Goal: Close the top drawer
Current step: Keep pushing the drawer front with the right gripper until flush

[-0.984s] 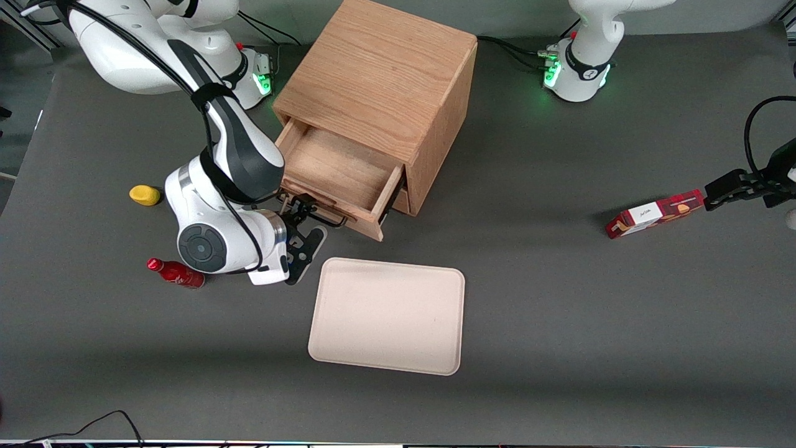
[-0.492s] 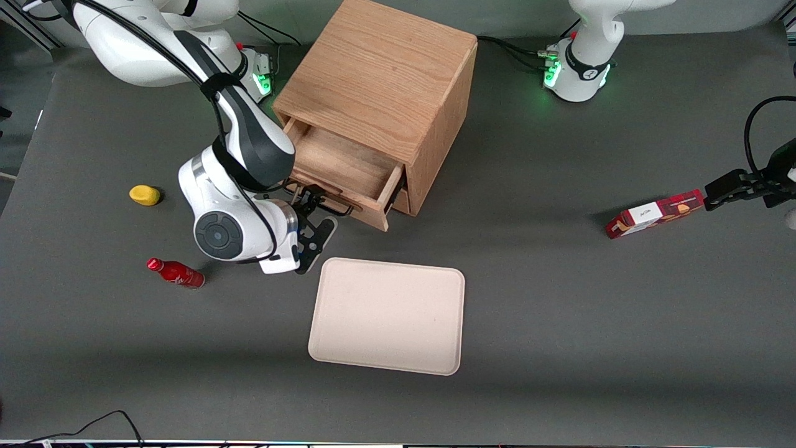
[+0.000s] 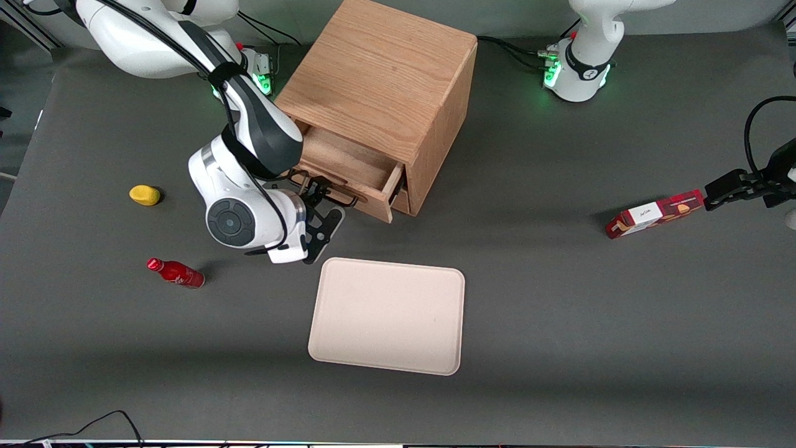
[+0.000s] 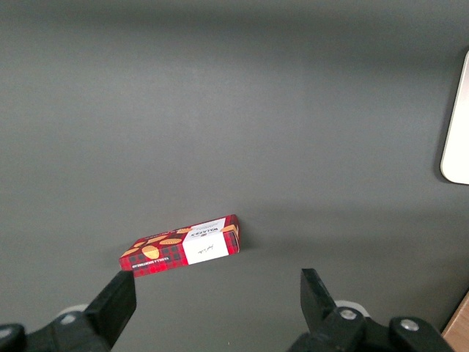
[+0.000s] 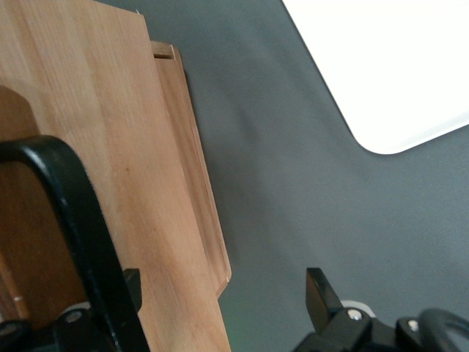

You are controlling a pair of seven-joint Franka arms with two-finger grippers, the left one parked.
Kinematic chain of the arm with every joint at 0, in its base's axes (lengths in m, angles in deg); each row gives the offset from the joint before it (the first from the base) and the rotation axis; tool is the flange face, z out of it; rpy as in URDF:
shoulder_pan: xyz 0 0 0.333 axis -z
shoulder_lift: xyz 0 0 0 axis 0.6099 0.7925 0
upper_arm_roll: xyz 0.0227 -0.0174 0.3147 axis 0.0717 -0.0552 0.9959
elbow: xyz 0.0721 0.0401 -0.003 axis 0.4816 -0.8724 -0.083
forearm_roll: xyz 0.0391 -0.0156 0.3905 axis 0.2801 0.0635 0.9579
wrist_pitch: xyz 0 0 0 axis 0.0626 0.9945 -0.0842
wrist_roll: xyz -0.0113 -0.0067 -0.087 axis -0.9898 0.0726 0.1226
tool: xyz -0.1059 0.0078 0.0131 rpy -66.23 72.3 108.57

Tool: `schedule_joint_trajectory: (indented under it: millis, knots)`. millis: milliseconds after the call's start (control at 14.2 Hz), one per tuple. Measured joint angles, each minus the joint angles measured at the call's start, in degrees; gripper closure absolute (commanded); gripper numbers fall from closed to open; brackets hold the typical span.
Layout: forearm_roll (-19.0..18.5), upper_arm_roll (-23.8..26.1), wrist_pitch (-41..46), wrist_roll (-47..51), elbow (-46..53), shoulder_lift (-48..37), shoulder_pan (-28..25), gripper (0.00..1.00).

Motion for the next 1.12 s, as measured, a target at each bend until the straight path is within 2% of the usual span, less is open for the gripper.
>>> schedule_joint_trajectory:
  millis: [1124]
  knots:
    - [0.0,4.6,-1.1,5.7,-4.9,-2.2,0.0,0.0]
